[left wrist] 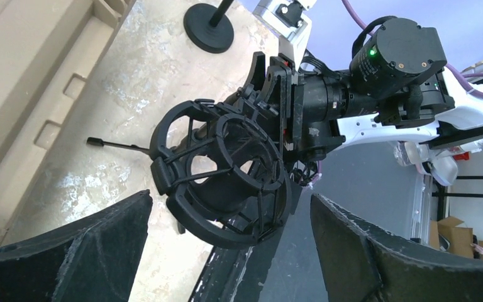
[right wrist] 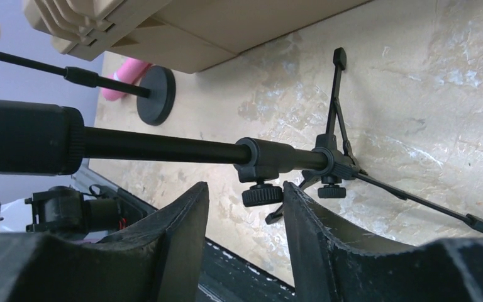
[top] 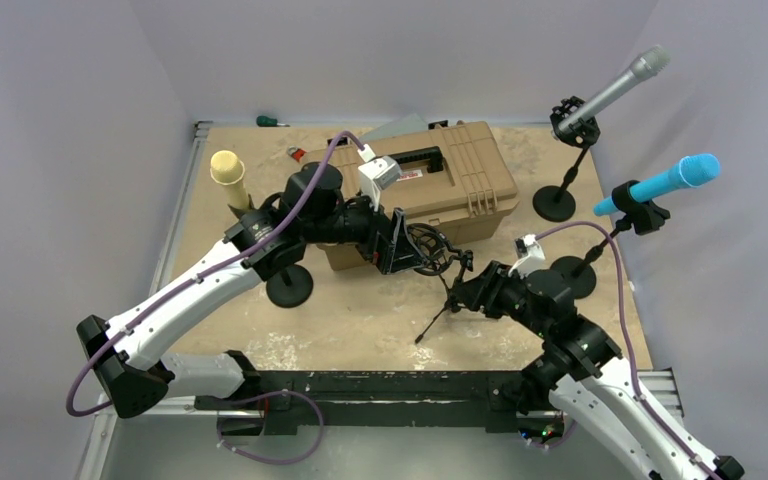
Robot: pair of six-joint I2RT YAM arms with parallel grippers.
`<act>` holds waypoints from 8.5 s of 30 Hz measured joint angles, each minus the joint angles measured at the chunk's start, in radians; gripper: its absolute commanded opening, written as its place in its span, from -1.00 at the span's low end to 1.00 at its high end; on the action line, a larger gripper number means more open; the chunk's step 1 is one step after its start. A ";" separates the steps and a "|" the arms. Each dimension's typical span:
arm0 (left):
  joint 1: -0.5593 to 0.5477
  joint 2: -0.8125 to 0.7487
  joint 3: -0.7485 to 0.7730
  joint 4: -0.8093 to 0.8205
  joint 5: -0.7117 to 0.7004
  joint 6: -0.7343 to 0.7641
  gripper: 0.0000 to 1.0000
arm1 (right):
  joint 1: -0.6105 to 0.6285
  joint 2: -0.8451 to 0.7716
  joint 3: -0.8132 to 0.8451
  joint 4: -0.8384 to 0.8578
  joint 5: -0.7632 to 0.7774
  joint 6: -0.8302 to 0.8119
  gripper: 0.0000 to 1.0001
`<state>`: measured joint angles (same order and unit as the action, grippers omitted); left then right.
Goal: Remove the microphone from the stand
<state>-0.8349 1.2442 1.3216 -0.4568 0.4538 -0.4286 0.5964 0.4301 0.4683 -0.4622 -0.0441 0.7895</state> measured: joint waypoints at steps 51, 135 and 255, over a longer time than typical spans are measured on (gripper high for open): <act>0.015 -0.032 -0.003 -0.066 -0.137 -0.015 0.78 | 0.363 0.454 0.192 0.069 0.502 0.071 -1.00; 0.002 -0.101 -0.028 -0.116 -0.129 0.001 0.90 | 0.579 0.288 0.161 0.113 0.492 0.109 0.21; 0.001 -0.192 -0.035 -0.110 -0.396 -0.024 0.98 | 0.109 0.349 -0.275 0.873 -0.095 0.457 -1.00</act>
<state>-0.8337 1.0523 1.2861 -0.5667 0.0574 -0.4526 0.7055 0.7788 0.1936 0.4107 -0.1387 1.2461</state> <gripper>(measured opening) 0.995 0.229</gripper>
